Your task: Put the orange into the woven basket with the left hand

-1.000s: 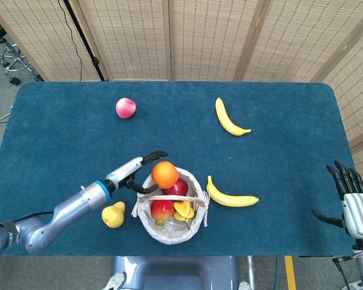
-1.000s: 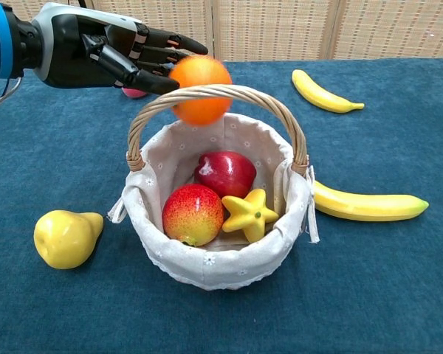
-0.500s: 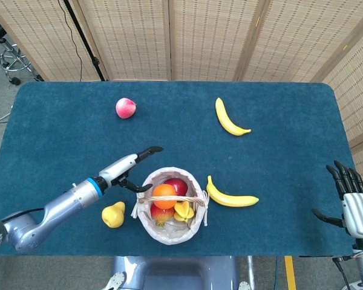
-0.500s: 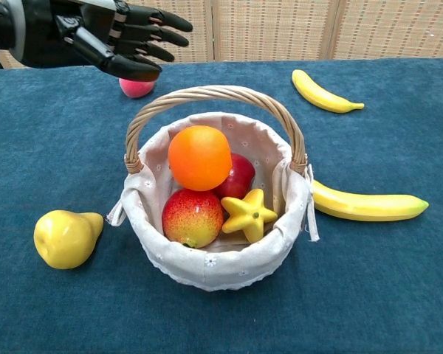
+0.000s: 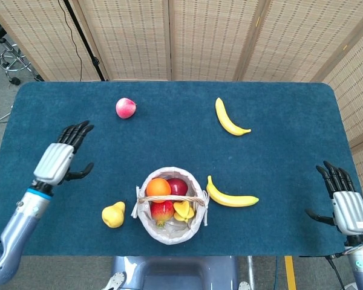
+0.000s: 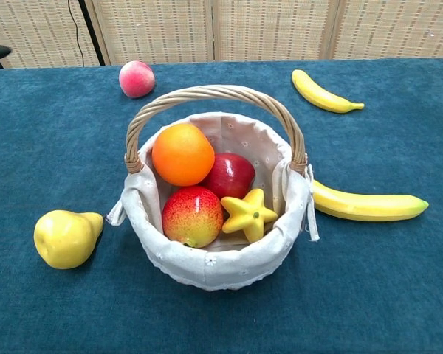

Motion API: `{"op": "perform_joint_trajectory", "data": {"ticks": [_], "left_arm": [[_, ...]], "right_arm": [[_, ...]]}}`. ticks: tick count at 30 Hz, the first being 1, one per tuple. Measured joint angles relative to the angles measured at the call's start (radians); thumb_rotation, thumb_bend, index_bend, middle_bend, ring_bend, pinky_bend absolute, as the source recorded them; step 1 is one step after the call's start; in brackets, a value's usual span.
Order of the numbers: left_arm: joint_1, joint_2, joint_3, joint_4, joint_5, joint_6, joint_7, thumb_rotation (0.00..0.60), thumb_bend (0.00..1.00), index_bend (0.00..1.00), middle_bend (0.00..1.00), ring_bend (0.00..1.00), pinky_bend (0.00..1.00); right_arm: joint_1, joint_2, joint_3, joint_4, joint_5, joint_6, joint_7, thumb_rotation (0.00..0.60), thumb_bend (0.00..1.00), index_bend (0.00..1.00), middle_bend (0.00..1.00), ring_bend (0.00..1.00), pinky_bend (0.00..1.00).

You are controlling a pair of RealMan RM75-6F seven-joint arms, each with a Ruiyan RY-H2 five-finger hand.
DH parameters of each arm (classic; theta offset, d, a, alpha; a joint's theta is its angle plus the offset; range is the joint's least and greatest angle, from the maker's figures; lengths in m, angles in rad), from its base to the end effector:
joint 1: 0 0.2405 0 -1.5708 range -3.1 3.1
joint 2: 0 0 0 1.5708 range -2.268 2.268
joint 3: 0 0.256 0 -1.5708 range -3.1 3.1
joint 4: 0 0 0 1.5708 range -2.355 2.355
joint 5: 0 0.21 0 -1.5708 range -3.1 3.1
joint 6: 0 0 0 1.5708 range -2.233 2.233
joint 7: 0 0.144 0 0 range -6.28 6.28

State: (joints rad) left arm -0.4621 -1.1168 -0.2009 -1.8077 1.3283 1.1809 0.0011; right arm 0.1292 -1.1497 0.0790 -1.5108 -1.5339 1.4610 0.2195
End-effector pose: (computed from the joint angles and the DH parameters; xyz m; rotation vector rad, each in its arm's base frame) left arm -0.1927 0.2965 0.1291 -1.5781 -1.0287 -1.1772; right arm -0.3144 -0.2026 0.1584 1.3760 -0.9767 1.0722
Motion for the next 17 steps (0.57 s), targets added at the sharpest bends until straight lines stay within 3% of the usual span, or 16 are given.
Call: {"op": "perform_joint_trajectory", "data": {"ticks": [8,17], "left_arm": [[0.164,0.011,0.115,0.012,0.058,0.186,0.062,0.600,0.34,0.02,0.00,0.00,0.00],[0.250,-0.055,0.155,0.112,0.141,0.317,0.062,0.600,0.34,0.02,0.00,0.00,0.00]], "right_arm": [[0.007,-0.006,-0.001,0.003,0.001,-0.010,-0.013,0.600,0.00,0.06,0.00,0.00,0.00],[0.020,-0.029,-0.007,0.006,-0.004,-0.024,-0.069,0.600,0.00,0.04,0.00,0.00,0.00]]}}
